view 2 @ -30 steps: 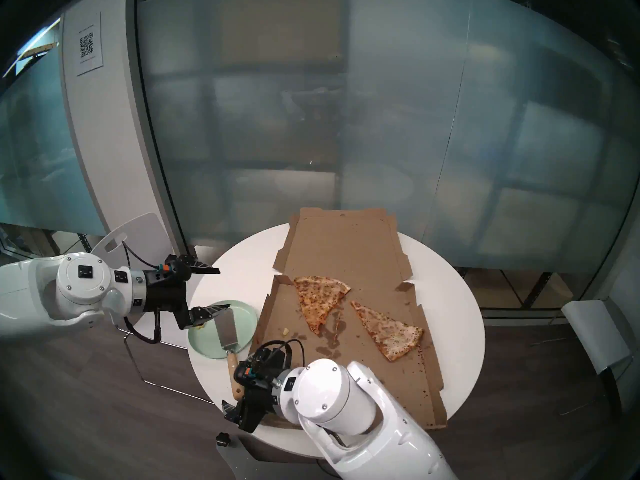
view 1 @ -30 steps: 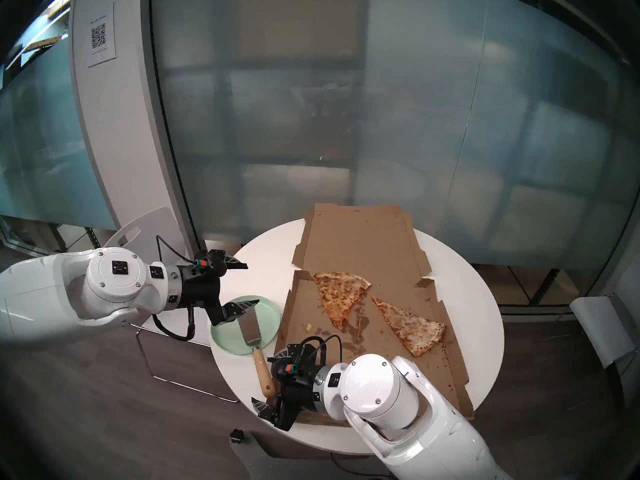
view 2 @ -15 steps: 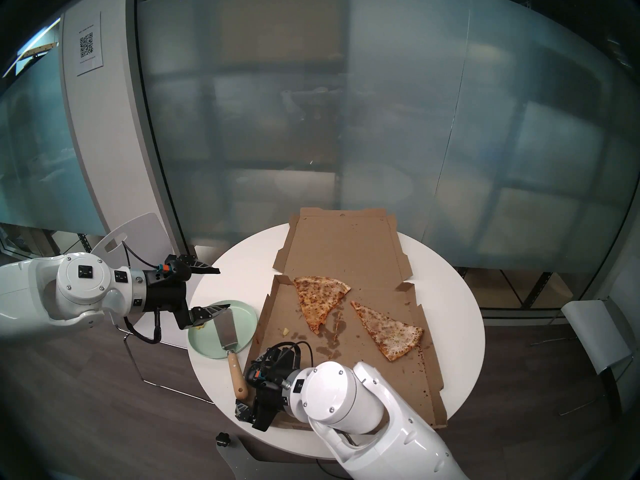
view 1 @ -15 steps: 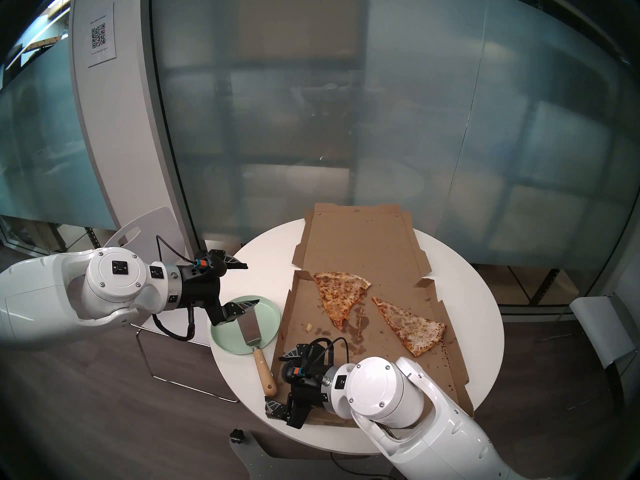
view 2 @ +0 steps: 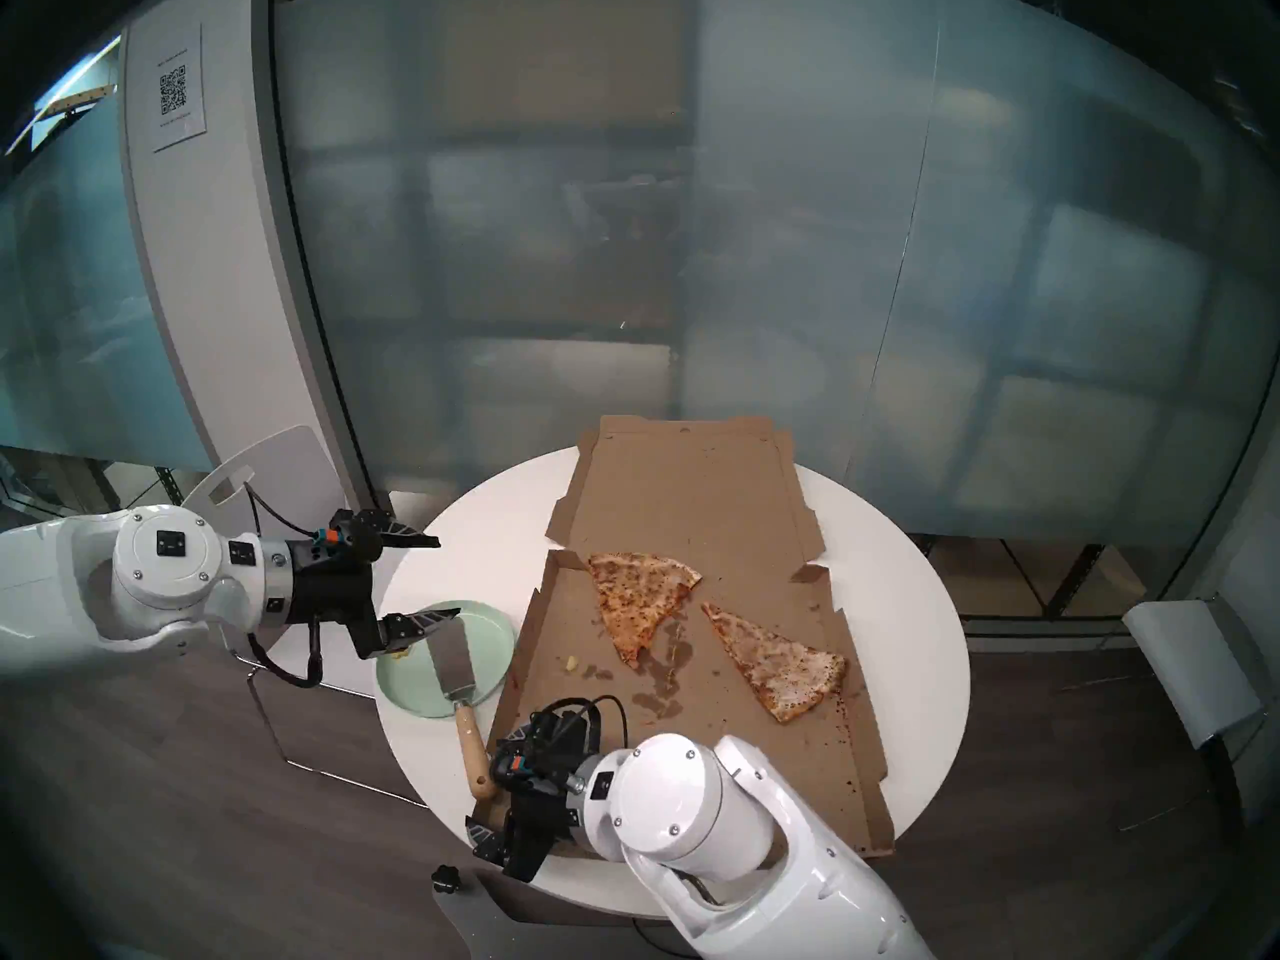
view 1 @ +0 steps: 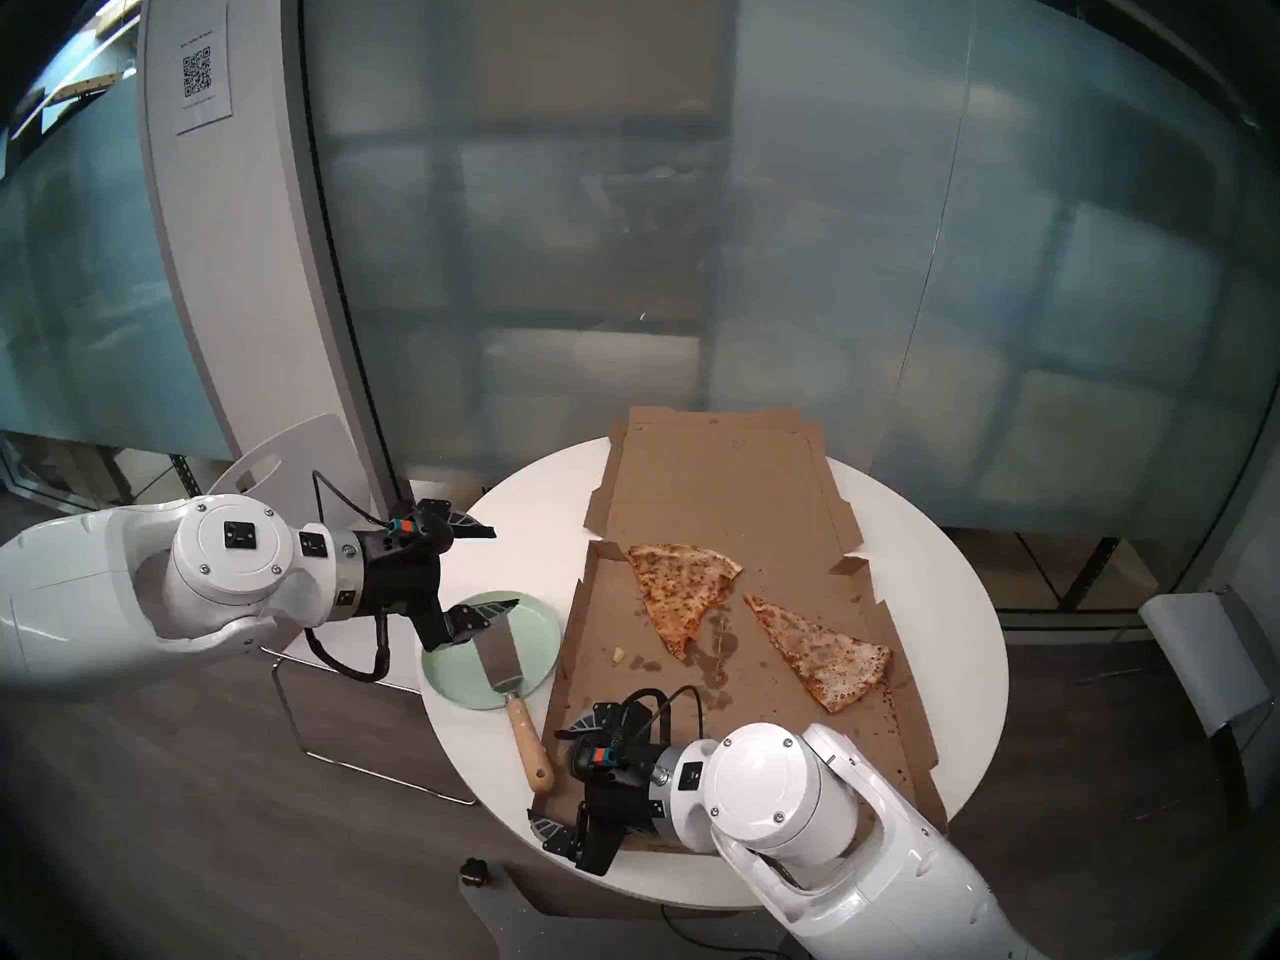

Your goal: Put pizza slice onto the plate

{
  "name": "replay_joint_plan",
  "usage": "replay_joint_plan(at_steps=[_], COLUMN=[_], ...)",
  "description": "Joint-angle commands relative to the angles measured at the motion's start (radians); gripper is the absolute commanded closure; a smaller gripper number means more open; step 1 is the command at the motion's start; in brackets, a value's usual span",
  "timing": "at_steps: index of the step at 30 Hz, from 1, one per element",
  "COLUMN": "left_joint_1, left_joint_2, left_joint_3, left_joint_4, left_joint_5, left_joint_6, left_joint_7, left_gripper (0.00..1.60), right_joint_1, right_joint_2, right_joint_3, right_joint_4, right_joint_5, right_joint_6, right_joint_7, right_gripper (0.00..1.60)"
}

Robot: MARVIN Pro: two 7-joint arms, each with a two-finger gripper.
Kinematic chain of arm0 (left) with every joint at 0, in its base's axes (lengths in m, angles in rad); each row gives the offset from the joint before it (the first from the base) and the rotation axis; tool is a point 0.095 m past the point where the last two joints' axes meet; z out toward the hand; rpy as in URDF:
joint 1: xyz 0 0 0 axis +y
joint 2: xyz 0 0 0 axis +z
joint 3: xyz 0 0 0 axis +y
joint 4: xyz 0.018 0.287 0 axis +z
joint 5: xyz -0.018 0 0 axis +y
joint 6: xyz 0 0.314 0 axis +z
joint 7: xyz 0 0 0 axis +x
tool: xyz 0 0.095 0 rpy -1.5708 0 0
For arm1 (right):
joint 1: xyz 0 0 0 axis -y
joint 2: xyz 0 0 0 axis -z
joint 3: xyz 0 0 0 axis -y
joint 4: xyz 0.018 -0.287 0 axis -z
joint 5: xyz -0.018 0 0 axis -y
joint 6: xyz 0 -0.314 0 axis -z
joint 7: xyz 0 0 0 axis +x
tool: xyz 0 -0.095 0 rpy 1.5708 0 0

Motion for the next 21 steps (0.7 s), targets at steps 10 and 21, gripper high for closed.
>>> replay_joint_plan(at_steps=[10,21], left_joint_1=[-0.013,-0.013], left_joint_2=[-0.002,-0.002], left_joint_3=[-0.014,-0.014], left_joint_4=[0.001,0.002], left_joint_5=[0.000,0.000], left_joint_6=[0.000,0.000], left_joint_7=[-0.002,-0.002], left_gripper=[0.00,0.00], right_joint_1=[0.043,0.057], right_joint_2=[-0.055,-0.052], right_joint_3=[-0.006,0.002], right_joint_4=[0.037,0.059], right_joint_5=[0.008,0.020], right_joint_6=[0.022,0.024], right_joint_7=[-0.004,-0.001], right_gripper=[0.73,0.09])
